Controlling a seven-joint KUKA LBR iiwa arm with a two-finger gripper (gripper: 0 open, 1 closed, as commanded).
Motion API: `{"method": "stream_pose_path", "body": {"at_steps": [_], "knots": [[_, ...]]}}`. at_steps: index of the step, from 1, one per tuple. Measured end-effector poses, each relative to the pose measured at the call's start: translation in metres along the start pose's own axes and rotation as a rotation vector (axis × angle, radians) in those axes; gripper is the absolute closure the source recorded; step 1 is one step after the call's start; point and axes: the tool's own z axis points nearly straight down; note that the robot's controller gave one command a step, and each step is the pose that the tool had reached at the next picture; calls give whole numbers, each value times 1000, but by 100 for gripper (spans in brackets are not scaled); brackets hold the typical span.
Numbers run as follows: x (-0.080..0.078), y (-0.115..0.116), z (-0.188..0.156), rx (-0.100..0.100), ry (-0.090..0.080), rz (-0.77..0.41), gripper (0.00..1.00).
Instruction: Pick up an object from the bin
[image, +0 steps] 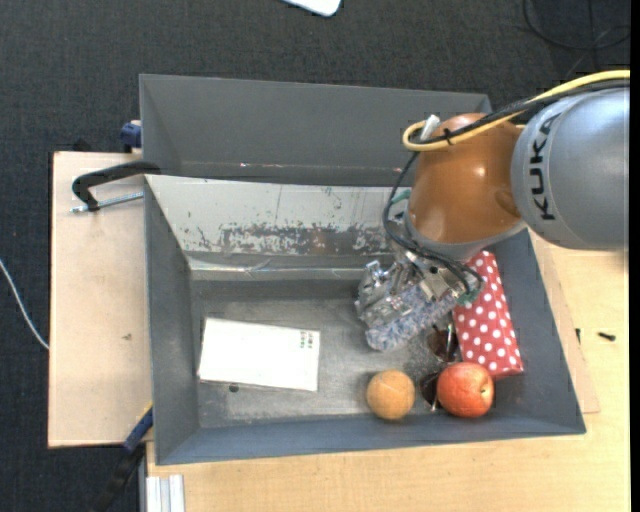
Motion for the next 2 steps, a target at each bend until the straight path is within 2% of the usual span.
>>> {"method": "stream_pose_path", "body": {"at_steps": [1,2], "knots": [[15,-4,-24,8,-14,26,100],[32,-6,-47,-2,3,139,100]]}}
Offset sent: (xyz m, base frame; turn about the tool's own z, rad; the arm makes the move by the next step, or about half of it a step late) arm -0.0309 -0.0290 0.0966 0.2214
